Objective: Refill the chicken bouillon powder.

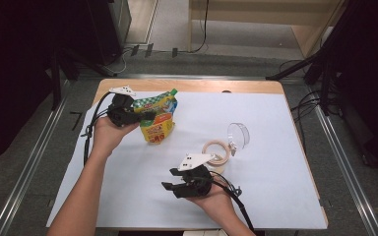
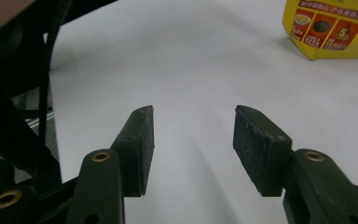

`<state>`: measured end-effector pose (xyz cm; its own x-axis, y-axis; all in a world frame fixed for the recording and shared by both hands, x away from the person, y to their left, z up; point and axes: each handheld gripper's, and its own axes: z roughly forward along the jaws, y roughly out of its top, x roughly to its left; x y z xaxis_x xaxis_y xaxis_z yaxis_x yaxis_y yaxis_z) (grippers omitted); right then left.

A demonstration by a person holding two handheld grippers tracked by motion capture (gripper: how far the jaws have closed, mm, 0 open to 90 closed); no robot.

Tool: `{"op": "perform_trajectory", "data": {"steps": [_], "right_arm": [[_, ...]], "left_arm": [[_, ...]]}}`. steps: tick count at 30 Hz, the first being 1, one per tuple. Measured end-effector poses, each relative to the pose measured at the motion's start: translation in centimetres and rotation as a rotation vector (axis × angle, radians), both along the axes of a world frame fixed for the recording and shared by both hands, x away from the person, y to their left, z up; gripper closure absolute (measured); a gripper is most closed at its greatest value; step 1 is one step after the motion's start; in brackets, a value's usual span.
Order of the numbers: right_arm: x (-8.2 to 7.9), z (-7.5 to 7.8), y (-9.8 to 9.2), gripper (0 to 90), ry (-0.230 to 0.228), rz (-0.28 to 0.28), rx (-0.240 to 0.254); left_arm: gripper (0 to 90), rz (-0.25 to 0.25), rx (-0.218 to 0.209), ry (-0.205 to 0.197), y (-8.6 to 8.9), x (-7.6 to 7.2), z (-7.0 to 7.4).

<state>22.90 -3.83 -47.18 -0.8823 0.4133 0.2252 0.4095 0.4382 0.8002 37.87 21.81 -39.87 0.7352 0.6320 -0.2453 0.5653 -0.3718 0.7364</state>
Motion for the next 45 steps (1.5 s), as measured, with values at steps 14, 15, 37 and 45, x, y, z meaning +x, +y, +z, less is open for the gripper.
{"op": "perform_trajectory", "data": {"steps": [14, 15, 37, 45], "right_arm": [[0.6, -1.9, -1.1, 49.7, -0.005, -0.060, -0.033], [0.6, -2.0, -1.1, 49.9, -0.006, -0.069, -0.035], [1.7, -3.1, -2.3, 52.7, 0.002, -0.177, -0.020], [1.5, -2.9, -2.0, 64.2, -0.020, -0.183, -0.005]], "left_arm": [[90.0, -0.051, -0.038, 0.017, -0.3, -2.1, 3.5], [90.0, -0.060, -0.038, 0.021, -0.4, -2.3, 3.7], [90.0, -0.244, -0.071, 0.058, -3.0, -7.0, 6.6], [90.0, -0.325, -0.055, 0.078, -3.7, -8.9, 7.9]]}}
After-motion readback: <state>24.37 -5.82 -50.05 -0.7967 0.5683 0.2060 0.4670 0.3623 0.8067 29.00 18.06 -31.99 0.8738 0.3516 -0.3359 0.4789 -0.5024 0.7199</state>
